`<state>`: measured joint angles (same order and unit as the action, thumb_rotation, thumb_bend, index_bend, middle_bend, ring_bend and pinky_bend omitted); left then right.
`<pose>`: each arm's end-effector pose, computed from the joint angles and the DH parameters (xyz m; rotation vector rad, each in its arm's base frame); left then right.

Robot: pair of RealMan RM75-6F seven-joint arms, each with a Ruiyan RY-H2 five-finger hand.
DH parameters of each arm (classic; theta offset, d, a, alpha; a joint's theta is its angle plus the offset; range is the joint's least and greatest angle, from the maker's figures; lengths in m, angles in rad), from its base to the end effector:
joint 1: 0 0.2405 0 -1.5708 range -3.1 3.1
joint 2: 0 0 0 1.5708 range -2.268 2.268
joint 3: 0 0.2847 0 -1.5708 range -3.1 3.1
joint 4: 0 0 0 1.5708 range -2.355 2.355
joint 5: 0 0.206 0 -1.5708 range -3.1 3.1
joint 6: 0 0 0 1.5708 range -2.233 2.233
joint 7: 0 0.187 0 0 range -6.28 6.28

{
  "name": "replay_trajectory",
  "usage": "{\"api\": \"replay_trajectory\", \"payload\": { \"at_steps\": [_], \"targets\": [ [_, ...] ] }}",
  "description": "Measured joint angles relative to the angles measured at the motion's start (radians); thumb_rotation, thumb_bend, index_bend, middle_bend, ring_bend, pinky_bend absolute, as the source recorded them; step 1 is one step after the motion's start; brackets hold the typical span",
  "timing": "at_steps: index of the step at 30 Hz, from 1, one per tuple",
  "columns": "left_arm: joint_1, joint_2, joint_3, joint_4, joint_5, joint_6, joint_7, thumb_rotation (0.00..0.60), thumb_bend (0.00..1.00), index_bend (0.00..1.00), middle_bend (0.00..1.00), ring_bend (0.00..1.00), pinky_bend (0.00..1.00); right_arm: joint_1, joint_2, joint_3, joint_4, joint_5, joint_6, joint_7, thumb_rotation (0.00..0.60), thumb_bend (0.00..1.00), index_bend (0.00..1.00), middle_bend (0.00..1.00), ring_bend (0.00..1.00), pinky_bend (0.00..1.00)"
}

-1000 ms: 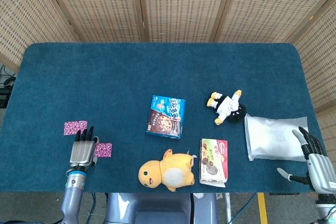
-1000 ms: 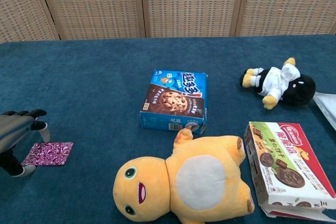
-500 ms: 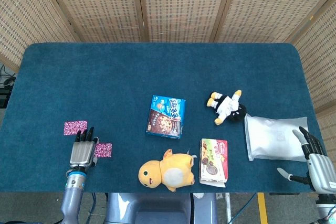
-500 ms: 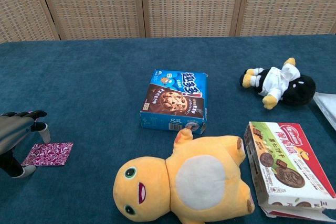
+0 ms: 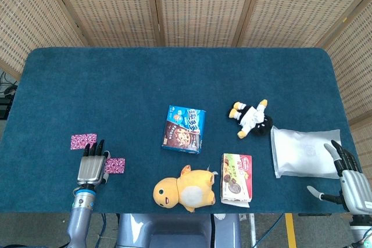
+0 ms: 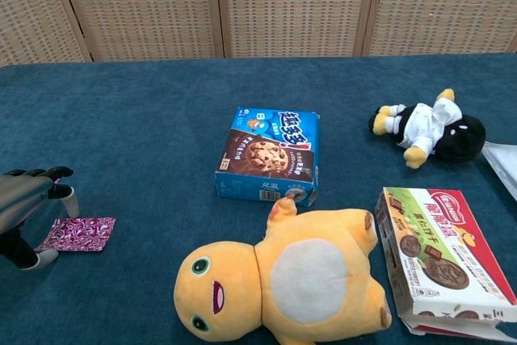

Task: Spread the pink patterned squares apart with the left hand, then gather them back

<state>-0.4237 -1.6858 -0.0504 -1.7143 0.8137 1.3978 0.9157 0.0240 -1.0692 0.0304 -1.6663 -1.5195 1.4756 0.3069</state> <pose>-0.2543 0.2754 -0.0478 -1.5870 -1.0454 -0.4182 -0.3393 -0.2008 0.1806 1.2520 -1.1891 1.0853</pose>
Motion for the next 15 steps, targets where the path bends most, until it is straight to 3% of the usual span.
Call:
{"api": "replay_trajectory", "payload": {
  "at_steps": [15],
  "targets": [
    [-0.007, 0.057, -0.029, -0.013, 0.008, -0.001, -0.018, 0.6, 0.35, 0.55, 0.0, 0.0, 0.0, 0.0, 0.0, 0.0, 0.0, 0.001, -0.001, -0.003, 0.6, 0.11, 0.04, 0.0, 0.0, 0.0]
  ]
}}
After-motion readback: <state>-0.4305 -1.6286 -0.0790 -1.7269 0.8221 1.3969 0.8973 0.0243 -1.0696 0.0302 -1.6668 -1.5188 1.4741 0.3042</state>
